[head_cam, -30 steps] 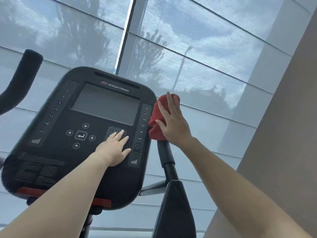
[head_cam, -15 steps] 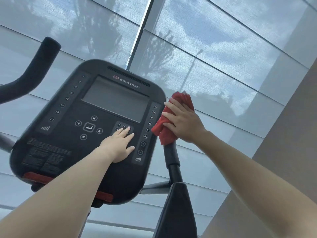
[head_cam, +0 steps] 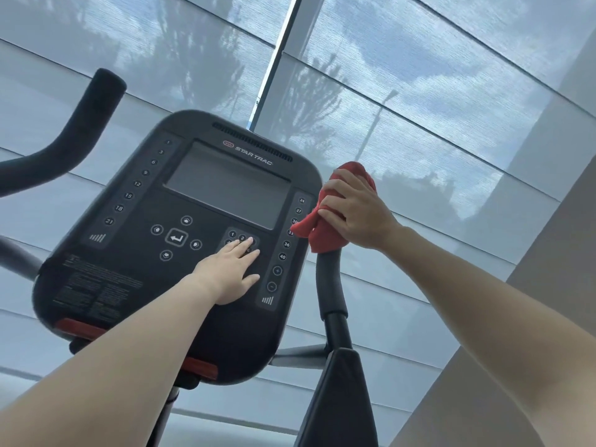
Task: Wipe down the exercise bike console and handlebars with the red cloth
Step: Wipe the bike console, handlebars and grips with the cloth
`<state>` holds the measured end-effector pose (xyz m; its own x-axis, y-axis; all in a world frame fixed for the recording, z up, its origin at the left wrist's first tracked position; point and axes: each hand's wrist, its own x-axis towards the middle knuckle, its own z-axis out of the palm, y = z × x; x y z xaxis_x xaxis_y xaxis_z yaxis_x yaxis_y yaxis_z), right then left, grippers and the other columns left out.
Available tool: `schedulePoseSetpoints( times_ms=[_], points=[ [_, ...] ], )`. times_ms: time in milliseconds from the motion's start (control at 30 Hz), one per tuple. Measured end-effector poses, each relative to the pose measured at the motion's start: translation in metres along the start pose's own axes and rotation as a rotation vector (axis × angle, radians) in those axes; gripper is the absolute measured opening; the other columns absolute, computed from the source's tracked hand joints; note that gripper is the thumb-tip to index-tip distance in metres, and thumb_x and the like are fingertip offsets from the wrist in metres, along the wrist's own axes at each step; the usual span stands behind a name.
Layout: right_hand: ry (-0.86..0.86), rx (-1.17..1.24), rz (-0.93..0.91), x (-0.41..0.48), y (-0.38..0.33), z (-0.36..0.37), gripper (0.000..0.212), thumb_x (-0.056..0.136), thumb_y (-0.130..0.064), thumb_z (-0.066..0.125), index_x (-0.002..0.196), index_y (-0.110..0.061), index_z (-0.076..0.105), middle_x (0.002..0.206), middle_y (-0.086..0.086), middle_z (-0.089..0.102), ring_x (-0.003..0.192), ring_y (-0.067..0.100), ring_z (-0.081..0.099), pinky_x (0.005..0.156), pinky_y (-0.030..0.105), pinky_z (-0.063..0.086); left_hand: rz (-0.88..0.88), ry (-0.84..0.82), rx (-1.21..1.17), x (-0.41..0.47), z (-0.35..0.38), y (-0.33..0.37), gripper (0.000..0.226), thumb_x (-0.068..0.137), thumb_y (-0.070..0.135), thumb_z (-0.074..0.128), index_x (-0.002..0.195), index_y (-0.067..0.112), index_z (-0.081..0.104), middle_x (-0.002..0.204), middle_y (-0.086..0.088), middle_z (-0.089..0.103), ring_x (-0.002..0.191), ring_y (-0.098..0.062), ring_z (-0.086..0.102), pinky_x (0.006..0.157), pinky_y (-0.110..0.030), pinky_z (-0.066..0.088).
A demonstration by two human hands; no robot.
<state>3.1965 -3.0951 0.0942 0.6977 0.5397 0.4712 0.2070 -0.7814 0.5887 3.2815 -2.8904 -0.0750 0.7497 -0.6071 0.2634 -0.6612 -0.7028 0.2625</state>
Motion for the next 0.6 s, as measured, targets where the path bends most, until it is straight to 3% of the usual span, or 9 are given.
schedulePoseSetpoints(
  times_ms=[267, 600],
  points=[
    [-0.043, -0.002, -0.040, -0.006, 0.003, 0.000, 0.033, 0.096, -0.040, 0.041, 0.094, -0.022, 0.069, 0.115, -0.002, 0.060, 0.132, 0.028, 0.037, 0.109, 0.050, 0.026, 0.003, 0.001, 0.005, -0.002, 0.001, -0.001, 0.059, 0.097, 0.048, 0.028, 0.149, 0.029, 0.009, 0.158, 0.012, -0.009, 0.145, -0.011, -0.006, 0.114, -0.037, 0.021],
    [-0.002, 0.054, -0.083, -0.031, -0.002, 0.009, 0.029, 0.085, -0.043, 0.060, 0.105, -0.024, 0.067, 0.126, -0.002, 0.057, 0.135, 0.027, 0.035, 0.110, 0.049, 0.026, 0.007, 0.008, 0.007, -0.003, 0.001, -0.002, 0.060, 0.097, 0.048, 0.030, 0.149, 0.029, 0.009, 0.158, 0.011, -0.009, 0.145, -0.011, -0.005, 0.115, -0.038, 0.022]
  ],
)
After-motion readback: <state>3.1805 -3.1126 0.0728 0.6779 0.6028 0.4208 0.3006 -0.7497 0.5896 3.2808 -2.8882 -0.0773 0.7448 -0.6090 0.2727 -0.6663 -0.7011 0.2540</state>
